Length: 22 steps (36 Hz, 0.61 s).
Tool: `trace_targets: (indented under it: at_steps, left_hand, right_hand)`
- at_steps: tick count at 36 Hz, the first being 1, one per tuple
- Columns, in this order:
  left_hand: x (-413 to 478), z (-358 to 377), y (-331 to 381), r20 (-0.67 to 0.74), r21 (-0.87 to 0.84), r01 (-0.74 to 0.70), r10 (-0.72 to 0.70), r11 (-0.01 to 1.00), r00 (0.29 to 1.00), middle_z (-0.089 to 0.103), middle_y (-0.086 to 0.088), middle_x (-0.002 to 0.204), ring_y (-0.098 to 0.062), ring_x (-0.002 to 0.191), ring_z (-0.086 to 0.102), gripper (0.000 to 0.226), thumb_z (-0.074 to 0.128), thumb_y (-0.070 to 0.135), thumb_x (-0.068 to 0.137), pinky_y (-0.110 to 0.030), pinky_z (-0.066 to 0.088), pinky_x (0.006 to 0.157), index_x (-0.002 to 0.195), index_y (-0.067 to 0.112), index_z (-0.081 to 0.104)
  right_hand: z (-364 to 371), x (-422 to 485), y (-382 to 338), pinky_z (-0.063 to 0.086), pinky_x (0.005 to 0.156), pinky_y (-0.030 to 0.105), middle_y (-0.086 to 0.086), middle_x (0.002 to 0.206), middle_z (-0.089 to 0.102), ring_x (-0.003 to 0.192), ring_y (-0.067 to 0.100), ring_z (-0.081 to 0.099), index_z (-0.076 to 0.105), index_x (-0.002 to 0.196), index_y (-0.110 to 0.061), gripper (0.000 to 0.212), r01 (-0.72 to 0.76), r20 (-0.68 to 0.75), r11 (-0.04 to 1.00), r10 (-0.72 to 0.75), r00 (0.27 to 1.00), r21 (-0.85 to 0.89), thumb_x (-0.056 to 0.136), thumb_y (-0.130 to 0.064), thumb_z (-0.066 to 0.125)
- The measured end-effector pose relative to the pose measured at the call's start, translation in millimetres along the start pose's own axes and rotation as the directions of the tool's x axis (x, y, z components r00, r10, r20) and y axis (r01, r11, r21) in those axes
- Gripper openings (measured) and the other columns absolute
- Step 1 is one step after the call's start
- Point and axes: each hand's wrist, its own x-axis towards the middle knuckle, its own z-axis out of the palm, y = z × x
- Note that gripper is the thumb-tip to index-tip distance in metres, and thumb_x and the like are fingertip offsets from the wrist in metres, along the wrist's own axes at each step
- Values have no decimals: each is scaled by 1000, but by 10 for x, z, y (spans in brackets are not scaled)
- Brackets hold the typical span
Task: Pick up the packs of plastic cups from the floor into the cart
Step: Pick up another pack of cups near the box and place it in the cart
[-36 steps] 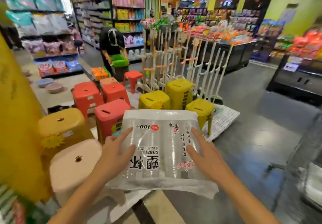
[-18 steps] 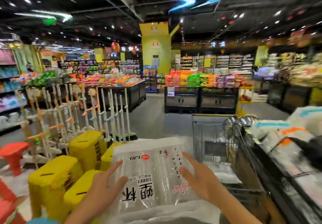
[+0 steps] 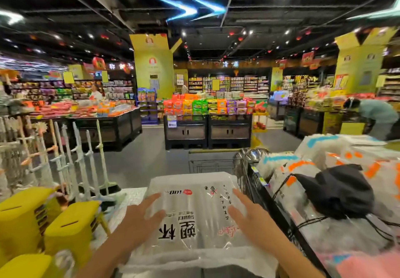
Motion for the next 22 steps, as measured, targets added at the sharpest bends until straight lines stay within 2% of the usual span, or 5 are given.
trace_targets:
  at_steps: [4, 6, 10, 15, 22]
  left_hand:
    - [304, 401, 312, 32, -32, -5, 7, 999, 999, 43, -7, 146, -23, 133, 41, 39, 61, 50, 88, -38, 37, 109, 112, 71, 38]
    - [477, 567, 414, 46, -38, 8, -7, 999, 999, 43, -7, 146, -24, 133, 42, 45, 61, 44, 91, -34, 37, 105, 130, 56, 43]
    - [868, 811, 572, 92, -64, 25, -19, 998, 996, 46, -4, 146, -22, 130, 47, 49, 60, 43, 92, -34, 43, 102, 137, 48, 43]
    - [1482, 1028, 544, 114, -86, 56, -46, 995, 992, 52, -5, 139, -22, 124, 51, 47, 57, 69, 68, -40, 45, 104, 112, 75, 43]
    - [2455, 1251, 420, 148, -129, 61, -42, 990, 988, 54, -10, 134, -28, 116, 58, 50, 60, 67, 72, -45, 51, 96, 119, 71, 43]
  right_hand:
    - [-279, 340, 416, 47, 71, 26, -11, 72, 54, 62, -1, 53, 19, 160, -50, 61, -5, -12, 1000, 5, 1000, -2, 104, -59, 41]
    - [-389, 481, 556, 52, 89, 31, -5, 101, 71, 85, 2, 65, 16, 160, -52, 62, -23, -3, 1000, 23, 1000, -6, 104, -61, 40]
    - [-605, 761, 659, 43, 105, 35, 3, 148, 60, 123, 15, 62, 19, 162, -45, 61, -60, -16, 997, 60, 998, -37, 106, -55, 42]
    - [-776, 1270, 738, 42, 111, 38, 5, 155, 54, 133, 24, 58, 21, 163, -42, 61, -88, -10, 992, 87, 996, -89, 107, -52, 43]
    - [-721, 2135, 791, 38, 117, 42, 1, 166, 38, 142, 27, 52, 24, 162, -40, 60, -130, -54, 983, 124, 991, -129, 107, -51, 44]
